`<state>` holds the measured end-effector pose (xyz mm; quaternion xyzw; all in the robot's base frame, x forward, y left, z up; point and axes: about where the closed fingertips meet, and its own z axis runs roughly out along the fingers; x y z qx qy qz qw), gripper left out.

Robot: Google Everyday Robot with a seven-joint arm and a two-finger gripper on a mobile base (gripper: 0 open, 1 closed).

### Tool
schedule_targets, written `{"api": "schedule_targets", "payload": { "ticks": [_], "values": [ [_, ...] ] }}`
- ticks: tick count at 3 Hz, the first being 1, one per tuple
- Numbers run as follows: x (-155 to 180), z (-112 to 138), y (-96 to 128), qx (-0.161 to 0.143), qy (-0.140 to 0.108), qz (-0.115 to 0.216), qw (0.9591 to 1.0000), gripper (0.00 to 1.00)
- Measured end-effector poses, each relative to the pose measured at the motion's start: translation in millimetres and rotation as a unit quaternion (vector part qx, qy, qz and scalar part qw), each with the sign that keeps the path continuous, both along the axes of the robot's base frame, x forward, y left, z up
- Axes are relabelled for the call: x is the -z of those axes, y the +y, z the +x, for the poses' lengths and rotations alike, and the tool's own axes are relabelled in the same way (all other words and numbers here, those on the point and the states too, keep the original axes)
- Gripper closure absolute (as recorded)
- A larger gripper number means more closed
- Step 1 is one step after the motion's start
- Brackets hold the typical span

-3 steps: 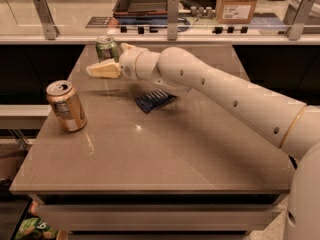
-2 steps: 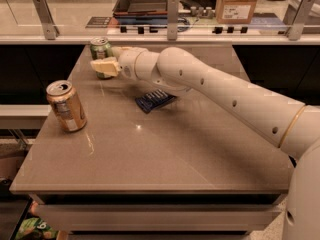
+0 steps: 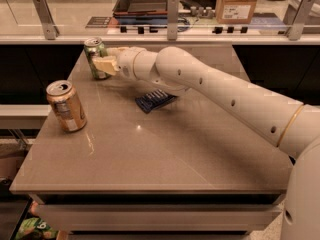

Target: Knock green can over

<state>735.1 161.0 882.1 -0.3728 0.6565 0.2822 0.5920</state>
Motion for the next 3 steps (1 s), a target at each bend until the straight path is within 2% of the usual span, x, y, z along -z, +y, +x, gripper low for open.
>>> {"api": "schedule_targets", "payload": {
  "ticks": [1,2,3],
  "values": [
    [1.2,-1.5,-0.6,0.000,-0.001,0.000,1.0000,1.00],
    [1.3,-2.3,1.8,-0.002,-0.001,0.000,1.0000,0.89],
    [1.4,-3.1,4.1,-0.003,-0.001,0.000,1.0000,0.71]
  ]
}}
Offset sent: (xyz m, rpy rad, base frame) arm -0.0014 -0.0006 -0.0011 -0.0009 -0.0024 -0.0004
